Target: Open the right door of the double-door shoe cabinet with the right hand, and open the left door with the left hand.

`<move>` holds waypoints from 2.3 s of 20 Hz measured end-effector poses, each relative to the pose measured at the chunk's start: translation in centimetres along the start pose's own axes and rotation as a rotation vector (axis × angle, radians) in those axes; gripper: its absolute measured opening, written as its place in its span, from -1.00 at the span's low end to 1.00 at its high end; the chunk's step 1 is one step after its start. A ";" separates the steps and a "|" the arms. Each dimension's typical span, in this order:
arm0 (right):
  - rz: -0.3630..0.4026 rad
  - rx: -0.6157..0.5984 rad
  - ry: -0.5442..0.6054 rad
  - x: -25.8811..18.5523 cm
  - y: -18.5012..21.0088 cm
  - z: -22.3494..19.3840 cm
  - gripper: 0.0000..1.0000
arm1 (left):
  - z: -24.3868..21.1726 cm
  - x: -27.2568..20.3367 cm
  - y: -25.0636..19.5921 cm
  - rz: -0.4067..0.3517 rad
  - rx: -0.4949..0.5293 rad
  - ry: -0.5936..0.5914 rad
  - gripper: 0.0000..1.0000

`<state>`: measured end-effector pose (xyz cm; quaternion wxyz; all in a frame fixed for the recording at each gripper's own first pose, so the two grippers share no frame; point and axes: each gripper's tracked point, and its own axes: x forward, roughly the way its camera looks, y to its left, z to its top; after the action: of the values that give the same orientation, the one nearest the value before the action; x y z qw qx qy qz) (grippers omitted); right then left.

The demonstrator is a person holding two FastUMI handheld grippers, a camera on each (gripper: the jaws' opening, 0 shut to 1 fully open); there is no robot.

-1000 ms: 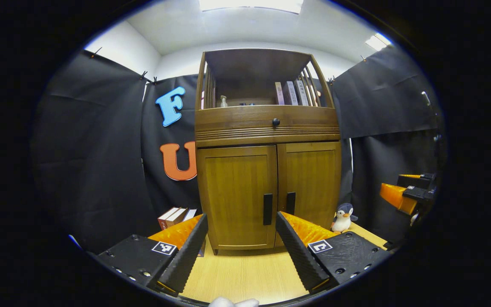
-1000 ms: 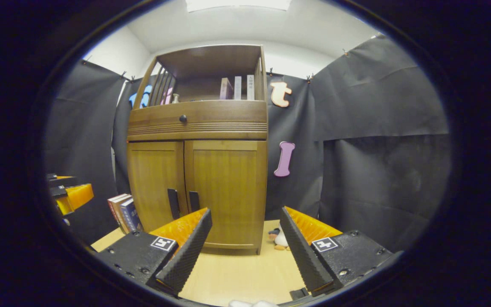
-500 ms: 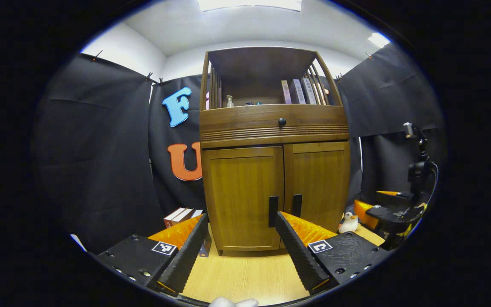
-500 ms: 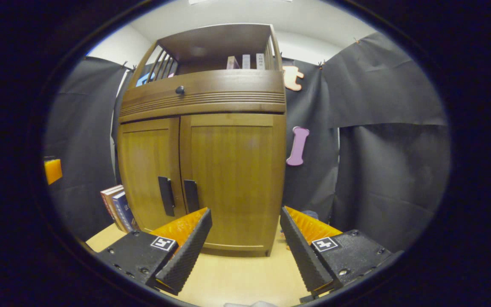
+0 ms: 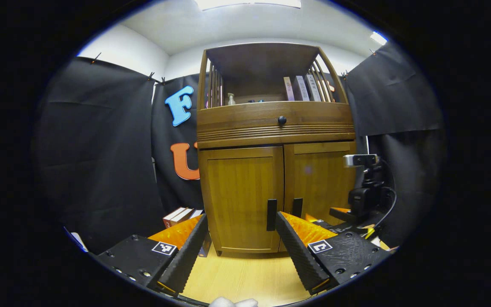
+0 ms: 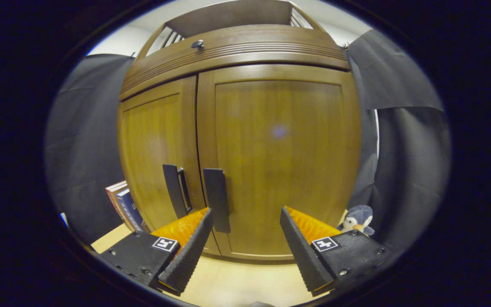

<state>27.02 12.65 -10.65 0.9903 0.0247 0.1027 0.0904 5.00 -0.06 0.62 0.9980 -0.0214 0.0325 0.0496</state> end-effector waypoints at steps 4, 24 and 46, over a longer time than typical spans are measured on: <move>0.043 -0.004 0.011 3.6 2.1 0.0 0.93 | -0.2 0.9 1.4 0.049 0.012 0.015 0.92; 0.092 -0.002 0.135 4.9 3.6 -1.3 -0.43 | -1.3 -0.8 6.1 0.094 -0.008 0.014 0.92; -0.032 0.009 0.136 -12.6 -4.7 -4.7 -0.53 | -2.8 -5.5 5.8 -0.067 -0.028 -0.007 0.92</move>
<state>14.75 5.84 -13.08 0.9822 0.0213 0.1705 0.0753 -1.18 5.00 -2.04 0.9988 -0.0364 0.0276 0.0165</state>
